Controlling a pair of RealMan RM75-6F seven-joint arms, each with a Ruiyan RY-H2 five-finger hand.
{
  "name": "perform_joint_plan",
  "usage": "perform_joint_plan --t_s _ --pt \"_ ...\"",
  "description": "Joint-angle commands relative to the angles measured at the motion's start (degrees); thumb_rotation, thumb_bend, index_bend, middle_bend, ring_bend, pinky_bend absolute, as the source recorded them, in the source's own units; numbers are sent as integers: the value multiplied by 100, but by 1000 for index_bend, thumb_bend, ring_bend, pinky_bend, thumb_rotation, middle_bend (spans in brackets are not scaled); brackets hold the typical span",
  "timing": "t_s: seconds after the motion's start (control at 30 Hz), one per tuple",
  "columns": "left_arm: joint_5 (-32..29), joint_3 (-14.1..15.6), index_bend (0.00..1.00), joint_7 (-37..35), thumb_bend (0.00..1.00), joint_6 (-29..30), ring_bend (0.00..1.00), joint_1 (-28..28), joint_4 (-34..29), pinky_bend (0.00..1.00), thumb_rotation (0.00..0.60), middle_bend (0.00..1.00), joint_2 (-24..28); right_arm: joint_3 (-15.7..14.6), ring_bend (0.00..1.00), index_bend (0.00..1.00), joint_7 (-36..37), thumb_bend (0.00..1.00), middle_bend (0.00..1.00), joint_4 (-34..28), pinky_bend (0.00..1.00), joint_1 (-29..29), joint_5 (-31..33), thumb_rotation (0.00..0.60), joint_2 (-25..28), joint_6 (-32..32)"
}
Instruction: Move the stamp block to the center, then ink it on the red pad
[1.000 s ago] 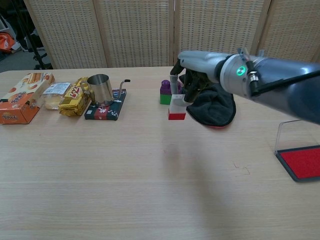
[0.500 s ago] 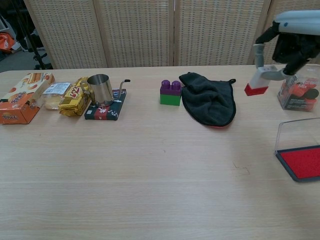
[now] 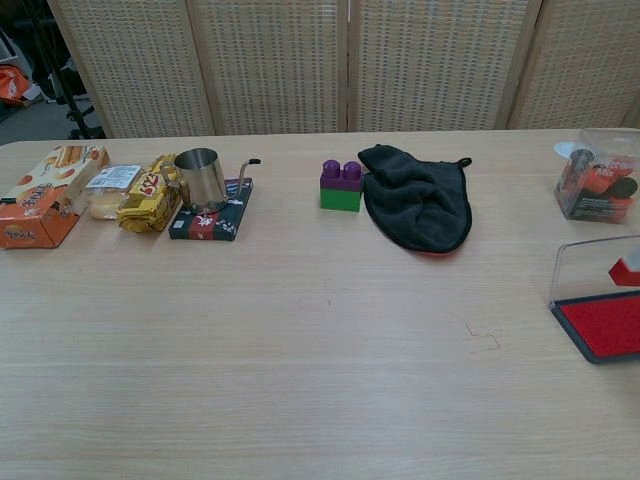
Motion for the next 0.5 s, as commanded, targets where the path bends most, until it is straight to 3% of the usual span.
perform_joint_plan --t_s 0.03,0.5 --pt "4 11 0 22 123 -7 0 -2 -6 0 600 0 -11 -31 903 579 120 569 956 326 1000 -87 -39 600 -251 -99" --pt "-51 15 0 106 124 -52 0 -36 4 0 600 0 -50 77 903 579 54 569 956 1040 1000 -147 15 600 -850 -337"
